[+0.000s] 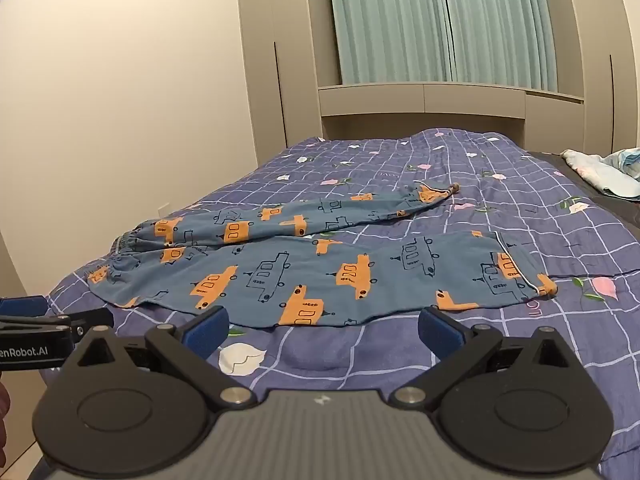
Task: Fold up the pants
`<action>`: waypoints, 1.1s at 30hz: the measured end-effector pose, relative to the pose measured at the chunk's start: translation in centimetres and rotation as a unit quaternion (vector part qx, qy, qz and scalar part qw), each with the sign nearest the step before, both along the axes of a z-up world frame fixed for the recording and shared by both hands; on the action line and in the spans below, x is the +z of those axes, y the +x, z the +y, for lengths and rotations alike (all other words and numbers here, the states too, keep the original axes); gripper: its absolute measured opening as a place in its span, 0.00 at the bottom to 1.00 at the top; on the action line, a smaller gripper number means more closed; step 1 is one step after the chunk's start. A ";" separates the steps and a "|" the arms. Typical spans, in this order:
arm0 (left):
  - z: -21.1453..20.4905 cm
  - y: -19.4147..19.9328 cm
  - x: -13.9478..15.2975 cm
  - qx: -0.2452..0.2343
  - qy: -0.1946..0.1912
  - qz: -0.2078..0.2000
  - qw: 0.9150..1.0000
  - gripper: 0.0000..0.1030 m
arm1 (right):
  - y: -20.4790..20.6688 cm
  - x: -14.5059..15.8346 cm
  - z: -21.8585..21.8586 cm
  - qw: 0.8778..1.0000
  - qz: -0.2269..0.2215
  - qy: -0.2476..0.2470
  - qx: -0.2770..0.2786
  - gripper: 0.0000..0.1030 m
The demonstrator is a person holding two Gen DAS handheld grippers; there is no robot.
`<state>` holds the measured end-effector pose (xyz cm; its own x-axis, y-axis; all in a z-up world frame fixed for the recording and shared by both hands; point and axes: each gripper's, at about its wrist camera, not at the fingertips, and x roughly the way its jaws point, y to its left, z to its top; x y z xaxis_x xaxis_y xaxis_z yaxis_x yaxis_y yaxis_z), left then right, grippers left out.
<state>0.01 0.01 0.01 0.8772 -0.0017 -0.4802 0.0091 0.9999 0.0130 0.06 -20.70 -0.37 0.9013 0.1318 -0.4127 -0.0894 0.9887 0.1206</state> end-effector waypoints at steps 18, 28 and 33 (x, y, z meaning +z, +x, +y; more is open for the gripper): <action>-0.2 0.0 -1.2 0.002 0.001 0.002 1.000 0.99 | 0.0 -0.1 -0.2 1.000 0.011 -0.002 -0.008 1.00; -0.4 0.1 -0.5 0.001 0.001 0.005 1.000 0.99 | 0.0 -0.1 -0.3 1.000 0.012 -0.001 -0.008 1.00; -0.4 0.2 -0.4 0.001 0.001 0.006 1.000 0.99 | 0.0 -0.1 -0.3 1.000 0.012 0.000 -0.008 1.00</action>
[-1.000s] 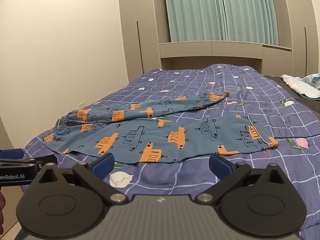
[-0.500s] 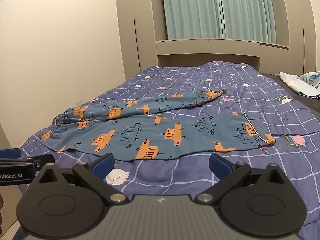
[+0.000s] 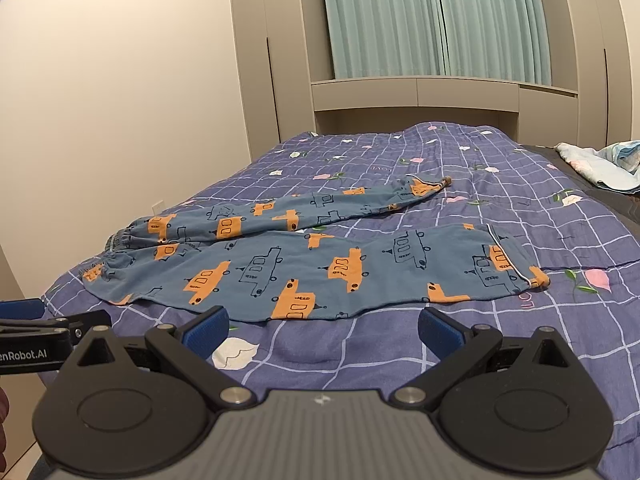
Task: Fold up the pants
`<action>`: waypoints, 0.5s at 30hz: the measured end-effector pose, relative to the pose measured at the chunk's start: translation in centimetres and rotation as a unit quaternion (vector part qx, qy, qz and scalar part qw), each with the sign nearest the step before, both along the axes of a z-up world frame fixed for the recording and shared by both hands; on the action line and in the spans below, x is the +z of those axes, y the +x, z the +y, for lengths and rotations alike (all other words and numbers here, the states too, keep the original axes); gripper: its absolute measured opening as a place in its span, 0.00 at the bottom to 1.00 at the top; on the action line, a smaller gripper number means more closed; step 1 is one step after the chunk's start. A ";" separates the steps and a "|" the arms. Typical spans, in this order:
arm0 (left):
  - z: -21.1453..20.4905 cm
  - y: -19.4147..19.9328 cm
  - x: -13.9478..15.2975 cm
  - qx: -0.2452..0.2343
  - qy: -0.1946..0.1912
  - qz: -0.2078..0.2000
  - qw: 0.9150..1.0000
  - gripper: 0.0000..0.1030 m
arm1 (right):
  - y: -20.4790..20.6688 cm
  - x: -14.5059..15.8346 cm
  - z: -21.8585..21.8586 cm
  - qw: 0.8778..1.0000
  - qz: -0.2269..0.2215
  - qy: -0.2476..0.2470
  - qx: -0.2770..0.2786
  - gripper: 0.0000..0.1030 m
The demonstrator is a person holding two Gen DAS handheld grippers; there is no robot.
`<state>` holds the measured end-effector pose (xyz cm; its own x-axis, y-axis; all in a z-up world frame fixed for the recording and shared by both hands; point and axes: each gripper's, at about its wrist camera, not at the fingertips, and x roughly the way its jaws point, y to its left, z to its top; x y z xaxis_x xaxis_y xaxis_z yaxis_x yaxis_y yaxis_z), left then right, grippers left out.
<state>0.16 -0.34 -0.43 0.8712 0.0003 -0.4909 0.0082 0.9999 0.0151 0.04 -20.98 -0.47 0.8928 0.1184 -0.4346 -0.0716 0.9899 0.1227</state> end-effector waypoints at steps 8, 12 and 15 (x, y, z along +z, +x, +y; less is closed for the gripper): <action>0.0 0.0 0.0 -0.001 0.000 0.000 1.000 0.99 | 0.0 0.0 0.0 1.000 0.000 0.000 0.000 1.00; 0.0 0.0 0.0 0.001 0.000 0.000 1.000 0.99 | -0.1 0.0 0.0 1.000 0.000 0.000 0.000 1.00; 0.0 0.0 -0.1 0.002 -0.001 0.002 1.000 0.99 | -0.1 0.0 0.0 1.000 0.000 0.000 -0.001 1.00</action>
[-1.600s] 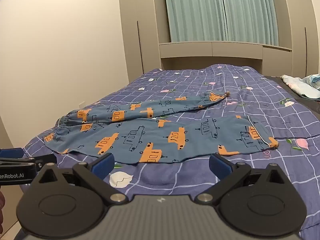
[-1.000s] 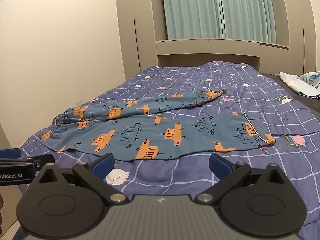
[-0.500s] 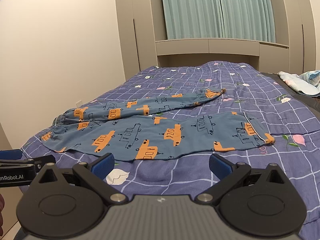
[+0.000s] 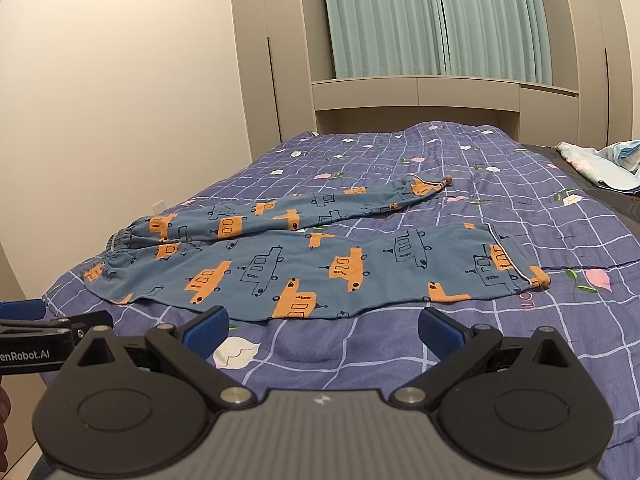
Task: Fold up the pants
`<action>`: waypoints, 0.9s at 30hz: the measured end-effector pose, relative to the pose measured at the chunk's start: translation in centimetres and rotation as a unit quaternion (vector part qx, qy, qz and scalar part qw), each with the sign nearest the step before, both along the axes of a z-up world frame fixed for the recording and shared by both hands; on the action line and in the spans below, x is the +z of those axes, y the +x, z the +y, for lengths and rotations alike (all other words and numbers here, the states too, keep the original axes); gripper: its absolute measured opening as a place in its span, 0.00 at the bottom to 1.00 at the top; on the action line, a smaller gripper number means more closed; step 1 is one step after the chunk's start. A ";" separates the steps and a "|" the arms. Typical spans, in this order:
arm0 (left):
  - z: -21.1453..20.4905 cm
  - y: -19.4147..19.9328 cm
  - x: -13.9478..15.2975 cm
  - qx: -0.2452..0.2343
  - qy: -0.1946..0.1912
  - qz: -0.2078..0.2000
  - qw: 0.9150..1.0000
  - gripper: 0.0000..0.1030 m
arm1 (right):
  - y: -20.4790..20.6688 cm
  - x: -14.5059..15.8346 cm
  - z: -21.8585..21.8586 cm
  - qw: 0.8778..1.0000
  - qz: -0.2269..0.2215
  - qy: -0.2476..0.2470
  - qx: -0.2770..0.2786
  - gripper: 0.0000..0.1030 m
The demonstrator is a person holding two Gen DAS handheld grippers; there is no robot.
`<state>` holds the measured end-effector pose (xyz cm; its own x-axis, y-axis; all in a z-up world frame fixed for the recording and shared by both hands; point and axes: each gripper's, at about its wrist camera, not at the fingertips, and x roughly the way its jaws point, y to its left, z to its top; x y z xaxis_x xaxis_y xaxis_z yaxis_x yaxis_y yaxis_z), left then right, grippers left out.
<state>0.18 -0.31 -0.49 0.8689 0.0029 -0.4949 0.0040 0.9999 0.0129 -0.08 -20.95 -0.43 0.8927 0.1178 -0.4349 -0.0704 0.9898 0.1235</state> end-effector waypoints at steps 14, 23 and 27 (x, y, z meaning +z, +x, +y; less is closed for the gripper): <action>-0.1 -0.1 0.1 -0.001 0.001 0.002 1.000 0.99 | 0.0 0.1 0.1 1.000 0.001 0.000 0.001 1.00; -0.2 0.0 0.2 -0.001 0.003 0.002 1.000 0.99 | 0.0 0.1 0.1 1.000 0.001 0.001 0.001 1.00; -0.2 0.0 0.2 -0.001 0.002 0.003 1.000 0.99 | 0.0 0.0 0.1 1.000 0.001 0.000 0.001 1.00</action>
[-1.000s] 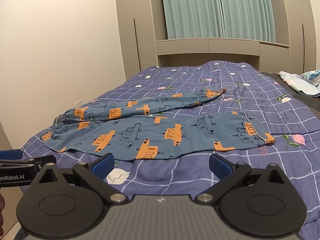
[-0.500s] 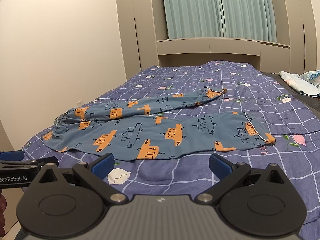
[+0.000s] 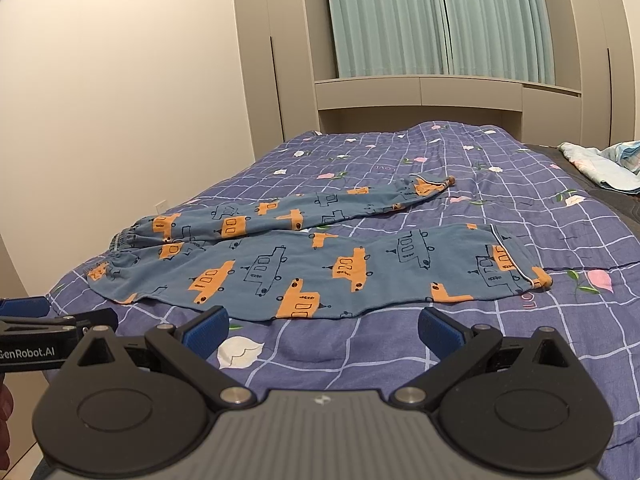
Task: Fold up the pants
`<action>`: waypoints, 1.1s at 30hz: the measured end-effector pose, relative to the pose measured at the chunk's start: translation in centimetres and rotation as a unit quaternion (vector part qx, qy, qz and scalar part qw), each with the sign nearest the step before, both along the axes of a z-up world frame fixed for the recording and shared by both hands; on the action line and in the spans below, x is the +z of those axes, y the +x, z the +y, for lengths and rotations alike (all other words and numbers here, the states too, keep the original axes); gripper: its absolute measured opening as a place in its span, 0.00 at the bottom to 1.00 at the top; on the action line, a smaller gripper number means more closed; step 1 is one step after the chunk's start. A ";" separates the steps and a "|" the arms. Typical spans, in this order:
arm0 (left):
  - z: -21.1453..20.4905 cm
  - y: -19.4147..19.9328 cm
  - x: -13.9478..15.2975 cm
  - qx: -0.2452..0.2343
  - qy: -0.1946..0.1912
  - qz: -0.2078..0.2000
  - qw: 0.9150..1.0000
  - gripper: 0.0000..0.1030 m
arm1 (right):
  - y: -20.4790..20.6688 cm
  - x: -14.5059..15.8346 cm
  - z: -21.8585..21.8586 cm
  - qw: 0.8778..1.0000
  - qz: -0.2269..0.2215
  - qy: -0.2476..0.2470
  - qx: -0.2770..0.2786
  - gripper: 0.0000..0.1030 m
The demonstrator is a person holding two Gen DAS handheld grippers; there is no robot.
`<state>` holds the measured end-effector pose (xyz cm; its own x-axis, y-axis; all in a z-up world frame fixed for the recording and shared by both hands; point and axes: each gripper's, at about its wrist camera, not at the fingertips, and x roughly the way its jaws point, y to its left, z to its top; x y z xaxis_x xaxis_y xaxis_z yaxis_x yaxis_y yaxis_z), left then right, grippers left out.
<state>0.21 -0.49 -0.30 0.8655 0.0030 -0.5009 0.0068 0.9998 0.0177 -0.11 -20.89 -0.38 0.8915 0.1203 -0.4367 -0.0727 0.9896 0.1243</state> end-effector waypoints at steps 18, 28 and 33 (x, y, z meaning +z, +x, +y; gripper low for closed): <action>0.0 0.2 -0.6 0.009 -0.002 0.030 0.999 0.99 | 0.2 -0.3 0.2 1.000 0.017 -0.002 0.007 1.00; 0.4 0.9 -1.2 0.012 -0.021 0.061 0.998 0.99 | 0.3 -0.3 -0.1 1.000 0.026 -0.008 0.001 1.00; 0.2 1.1 -1.2 0.011 -0.011 0.063 0.998 0.99 | 0.3 -0.4 -0.2 1.000 0.027 -0.009 0.001 1.00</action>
<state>1.32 -0.30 -1.50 0.7954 0.0090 -0.6061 -0.0142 0.9999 -0.0037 0.18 -21.05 -0.75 0.8663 0.1136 -0.4864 -0.0679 0.9915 0.1107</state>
